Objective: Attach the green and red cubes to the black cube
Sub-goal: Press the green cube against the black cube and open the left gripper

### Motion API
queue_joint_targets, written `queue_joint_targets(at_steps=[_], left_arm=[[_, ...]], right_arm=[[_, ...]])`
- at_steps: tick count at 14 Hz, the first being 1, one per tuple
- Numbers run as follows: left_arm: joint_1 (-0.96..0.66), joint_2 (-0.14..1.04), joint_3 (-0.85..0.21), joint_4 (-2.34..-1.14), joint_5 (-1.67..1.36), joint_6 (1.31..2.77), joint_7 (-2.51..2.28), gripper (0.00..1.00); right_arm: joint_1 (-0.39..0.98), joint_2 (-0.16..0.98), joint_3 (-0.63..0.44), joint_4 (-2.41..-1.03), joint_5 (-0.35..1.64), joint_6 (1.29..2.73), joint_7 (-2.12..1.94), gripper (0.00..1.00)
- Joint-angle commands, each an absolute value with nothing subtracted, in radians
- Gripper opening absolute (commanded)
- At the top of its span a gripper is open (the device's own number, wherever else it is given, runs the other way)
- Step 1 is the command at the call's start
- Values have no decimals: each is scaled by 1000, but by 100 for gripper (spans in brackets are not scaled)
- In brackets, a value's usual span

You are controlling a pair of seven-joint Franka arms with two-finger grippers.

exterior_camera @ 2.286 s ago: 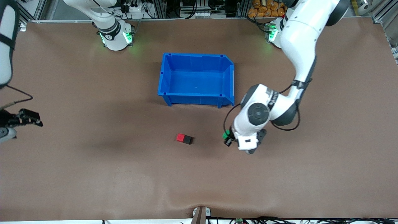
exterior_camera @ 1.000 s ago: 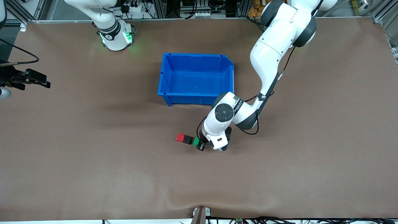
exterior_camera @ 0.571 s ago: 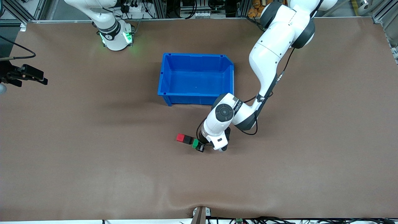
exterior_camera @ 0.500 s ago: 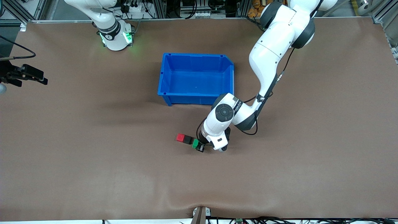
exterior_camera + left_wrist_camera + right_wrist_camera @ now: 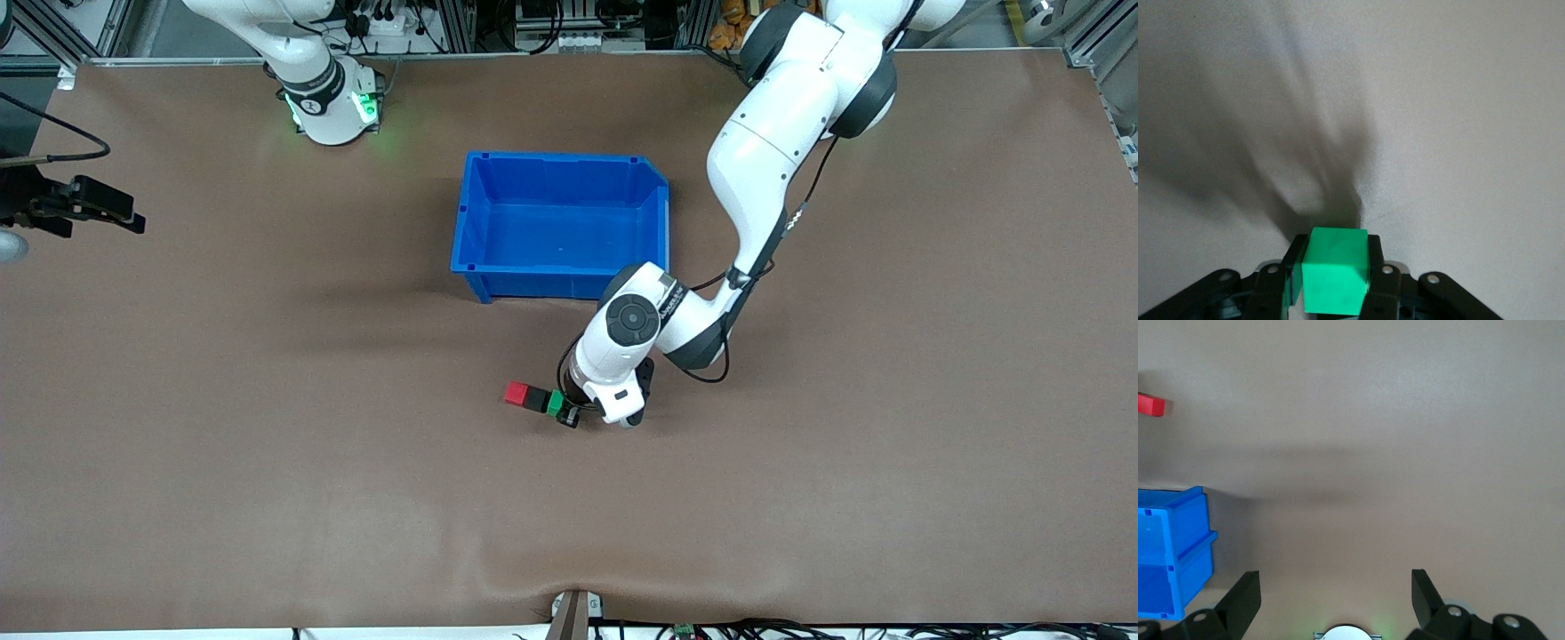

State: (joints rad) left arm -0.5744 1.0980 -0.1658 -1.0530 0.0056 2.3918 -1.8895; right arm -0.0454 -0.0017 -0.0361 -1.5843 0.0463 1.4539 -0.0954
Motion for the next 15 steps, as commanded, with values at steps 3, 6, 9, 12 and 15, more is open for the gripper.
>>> queue_joint_targets(at_steps=[3, 6, 9, 12, 15], left_arm=[[-601, 1132, -156, -992, -2, 2364, -1911, 0], [-607, 1137, -156, -992, -2, 2365, -1911, 0], [-604, 1134, -155, -996, 0, 2365, -1910, 0], [-597, 1123, -155, -999, -11, 2350, -1914, 0], [-594, 1098, -153, -1000, -31, 2288, -1963, 0]], right_arm=[[-35, -23, -43, -1552, 55, 1408, -74, 100], [-31, -23, -44, -1551, 55, 1405, -74, 100], [-29, -21, -43, -1543, 54, 1413, -74, 100], [-31, -18, -41, -1545, 52, 1474, -74, 100], [-35, -12, -43, -1543, 44, 1480, -75, 100]])
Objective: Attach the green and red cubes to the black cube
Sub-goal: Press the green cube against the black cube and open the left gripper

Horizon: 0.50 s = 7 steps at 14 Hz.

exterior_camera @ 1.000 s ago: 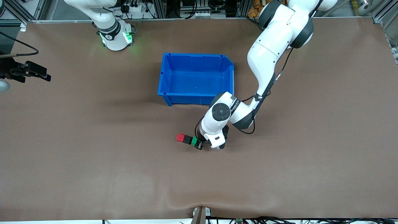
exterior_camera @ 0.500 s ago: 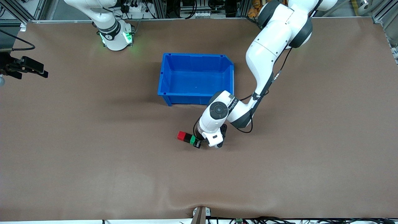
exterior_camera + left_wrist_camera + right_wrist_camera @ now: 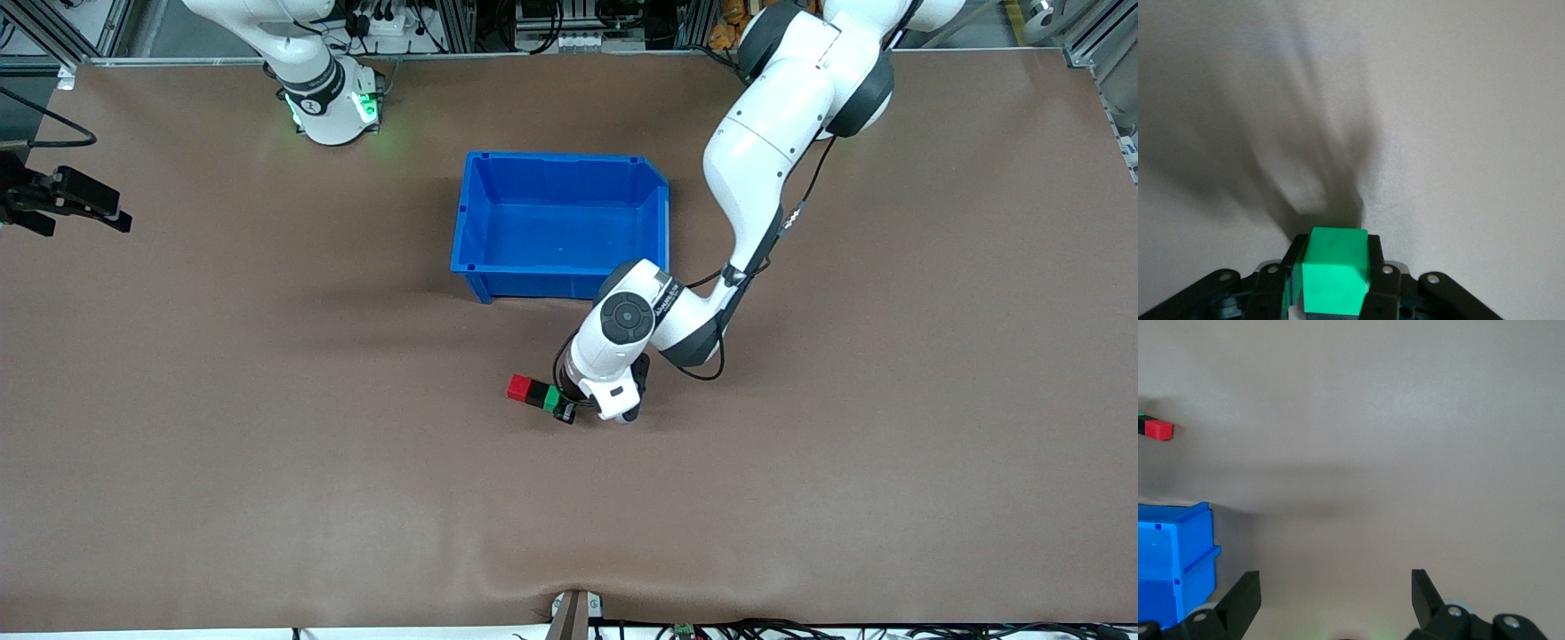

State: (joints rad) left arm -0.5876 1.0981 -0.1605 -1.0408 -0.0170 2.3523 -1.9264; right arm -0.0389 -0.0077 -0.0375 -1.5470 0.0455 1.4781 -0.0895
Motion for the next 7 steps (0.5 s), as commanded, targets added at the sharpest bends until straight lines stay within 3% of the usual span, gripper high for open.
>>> queue_joint_targets(at_steps=[1, 7], left_arm=[[-592, 1092, -152, -1002, -31, 2263, -1965, 0], [-581, 1077, -143, -1003, -35, 2217, -2049, 0]], right_arm=[[-37, -12, -43, -1543, 46, 1480, -83, 100], [-46, -6, -46, -1529, 52, 1477, -74, 100]])
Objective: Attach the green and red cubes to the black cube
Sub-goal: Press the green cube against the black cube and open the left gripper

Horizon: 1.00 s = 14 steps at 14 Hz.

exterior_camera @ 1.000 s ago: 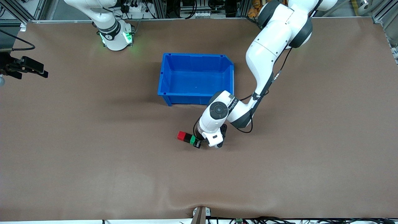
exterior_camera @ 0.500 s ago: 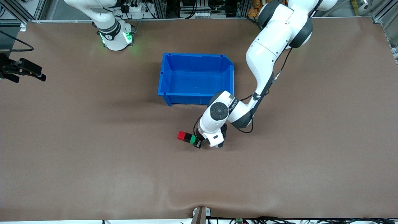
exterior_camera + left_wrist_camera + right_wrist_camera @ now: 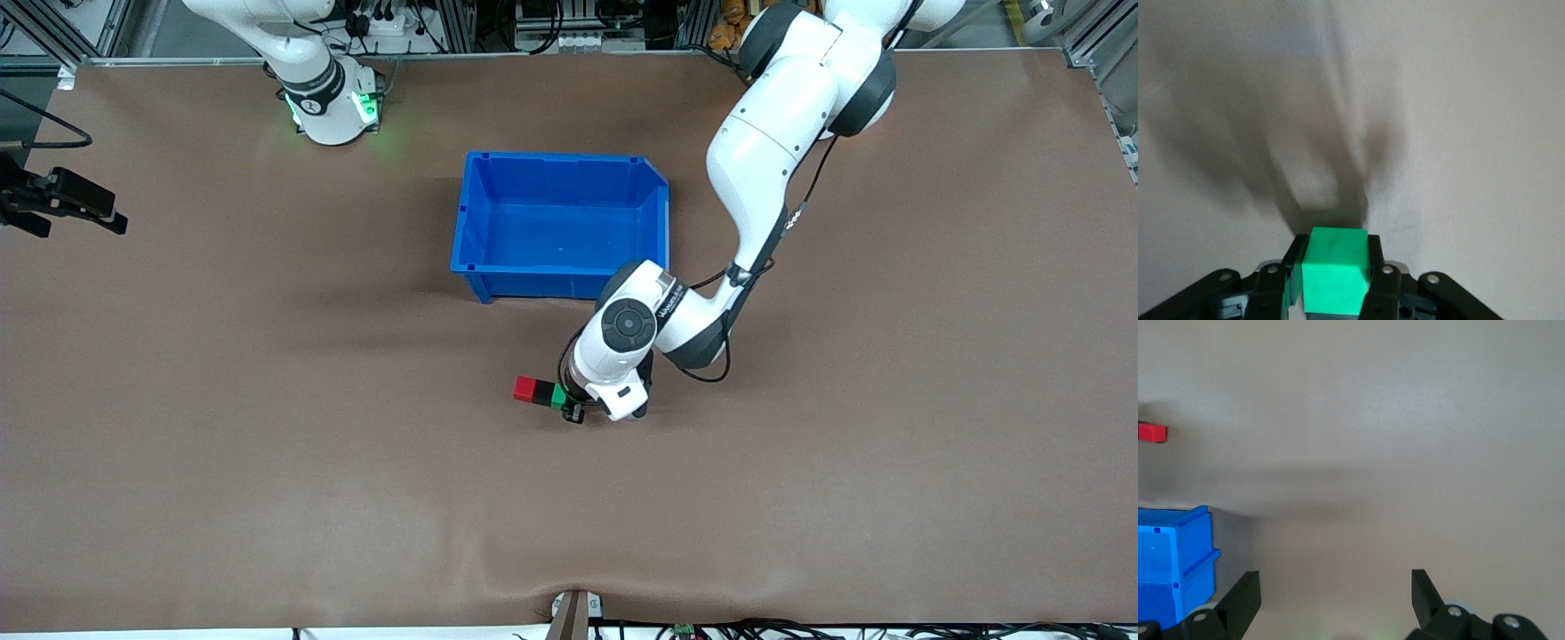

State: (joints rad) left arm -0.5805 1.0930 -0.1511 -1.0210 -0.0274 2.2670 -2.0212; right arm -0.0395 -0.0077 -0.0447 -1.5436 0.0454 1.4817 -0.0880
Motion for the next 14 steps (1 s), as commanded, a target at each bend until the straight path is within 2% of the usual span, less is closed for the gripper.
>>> queue_joint_targets(at_steps=[1, 2, 3, 4, 5, 6, 8, 14], left_arm=[[-581, 1075, -140, -1003, -35, 2203, -2051, 0], [-580, 1075, -140, -1003, -35, 2188, -2051, 4], [-580, 1075, -138, -1003, -34, 2184, -2051, 20], [-580, 1075, -138, -1003, -32, 2184, -2051, 48], [-581, 1072, -138, -1003, -28, 2184, -2051, 83], [-580, 1062, -137, -1003, -25, 2183, -2051, 100], [-571, 1030, -137, -1011, -17, 2169, -2045, 100], [-453, 872, -144, -1019, 49, 2004, -1949, 100]], right_arm=[[-46, 1, -45, -1526, 52, 1479, -74, 100], [-43, 2, -44, -1525, 54, 1480, -74, 100], [-41, 3, -44, -1525, 54, 1480, -74, 100], [-40, 6, -44, -1525, 52, 1480, -74, 100], [-38, 8, -44, -1525, 54, 1483, -74, 100], [-38, 11, -44, -1525, 54, 1485, -74, 100], [-38, 12, -44, -1525, 52, 1485, -74, 100], [-38, 14, -44, -1525, 51, 1485, -74, 100]])
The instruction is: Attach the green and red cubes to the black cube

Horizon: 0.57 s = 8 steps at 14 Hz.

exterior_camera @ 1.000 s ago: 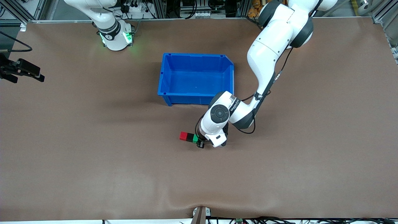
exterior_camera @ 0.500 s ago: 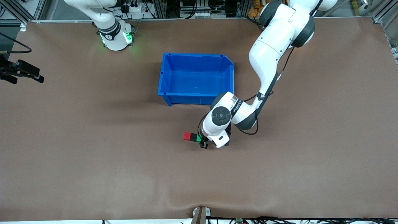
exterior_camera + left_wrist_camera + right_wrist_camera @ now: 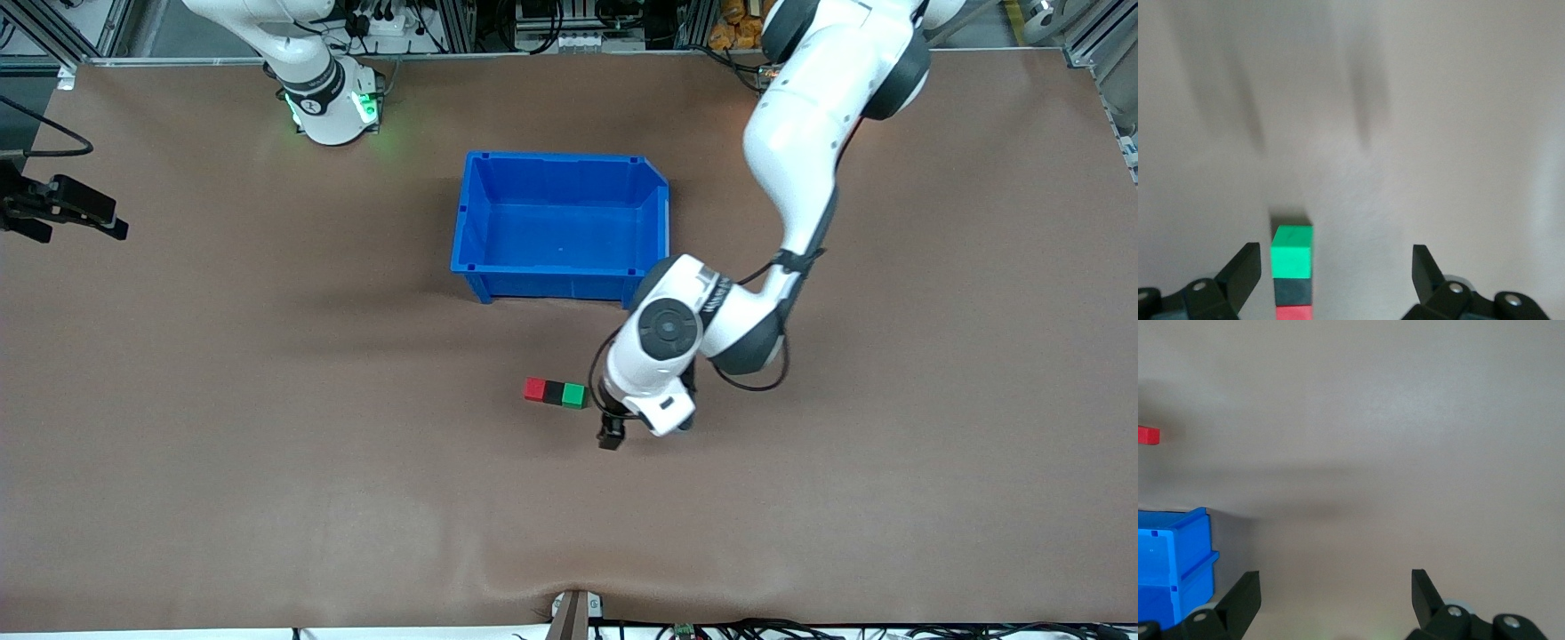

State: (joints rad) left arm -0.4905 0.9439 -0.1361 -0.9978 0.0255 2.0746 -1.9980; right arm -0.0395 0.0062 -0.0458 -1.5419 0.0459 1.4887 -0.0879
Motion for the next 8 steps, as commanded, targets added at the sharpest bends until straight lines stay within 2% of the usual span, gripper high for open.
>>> queue_joint_targets(at_steps=[1, 8], left_arm=[[-427, 844, -149, -1020, 49, 1950, -1895, 100], [-234, 585, -150, -1092, 32, 1712, -1481, 100]], right_arm=[[-38, 14, -44, -1525, 51, 1485, -74, 100], [-40, 15, -44, -1525, 54, 1485, -74, 100]])
